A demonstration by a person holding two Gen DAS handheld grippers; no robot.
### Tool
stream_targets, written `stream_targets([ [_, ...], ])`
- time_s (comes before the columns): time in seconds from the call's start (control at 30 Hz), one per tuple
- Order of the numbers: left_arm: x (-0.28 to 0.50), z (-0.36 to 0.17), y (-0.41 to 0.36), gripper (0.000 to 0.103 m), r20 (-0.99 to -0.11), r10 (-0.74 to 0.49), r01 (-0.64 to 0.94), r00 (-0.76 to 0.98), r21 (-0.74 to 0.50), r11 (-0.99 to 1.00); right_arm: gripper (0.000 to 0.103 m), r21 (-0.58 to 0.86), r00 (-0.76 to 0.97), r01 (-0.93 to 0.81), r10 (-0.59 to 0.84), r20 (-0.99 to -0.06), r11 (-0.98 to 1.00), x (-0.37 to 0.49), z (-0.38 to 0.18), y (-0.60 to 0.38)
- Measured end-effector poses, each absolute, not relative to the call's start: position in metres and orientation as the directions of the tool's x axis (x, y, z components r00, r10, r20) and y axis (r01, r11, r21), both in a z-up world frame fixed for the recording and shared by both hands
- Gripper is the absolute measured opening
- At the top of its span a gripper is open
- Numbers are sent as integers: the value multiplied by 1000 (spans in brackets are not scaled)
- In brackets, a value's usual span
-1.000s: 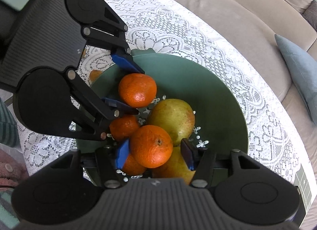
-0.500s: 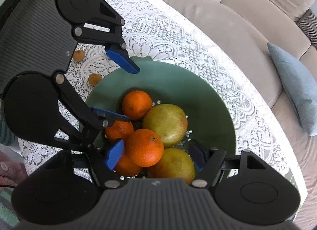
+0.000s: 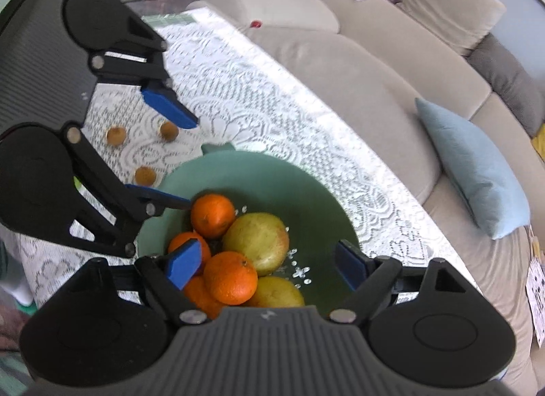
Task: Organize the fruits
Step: 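Open both tools to release the mandarins and lift away, then grasp a brown kiwi with the left tool while the right tool grasps another kiwi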
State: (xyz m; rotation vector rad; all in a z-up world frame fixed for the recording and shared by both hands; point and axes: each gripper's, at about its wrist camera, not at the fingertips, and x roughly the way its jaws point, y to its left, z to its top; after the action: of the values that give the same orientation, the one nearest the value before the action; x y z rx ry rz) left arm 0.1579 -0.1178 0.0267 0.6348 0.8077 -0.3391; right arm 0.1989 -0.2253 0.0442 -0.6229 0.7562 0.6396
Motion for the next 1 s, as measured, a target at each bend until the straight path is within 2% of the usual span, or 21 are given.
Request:
stream_targets([
  [0.43,136,48,-67,71,-732,-16,373,681,328,868,83,-195,583,-689,375,-721,697,163,55,-200],
  [0.87,106,39,-5,70,-732,-23,227,681,182,957,81,-88,550,-711,473,-689,698,132,32,-154],
  [0.93,103,36,6,69,-735,-37,206,677,141,968,73,-85,554,-704,471,-686,705,130,26,-148],
  [1.0,100,33,17,66,-727,-60,191,684,99,976,70,-78,557,-697,470,-684,713,128,19,-142],
])
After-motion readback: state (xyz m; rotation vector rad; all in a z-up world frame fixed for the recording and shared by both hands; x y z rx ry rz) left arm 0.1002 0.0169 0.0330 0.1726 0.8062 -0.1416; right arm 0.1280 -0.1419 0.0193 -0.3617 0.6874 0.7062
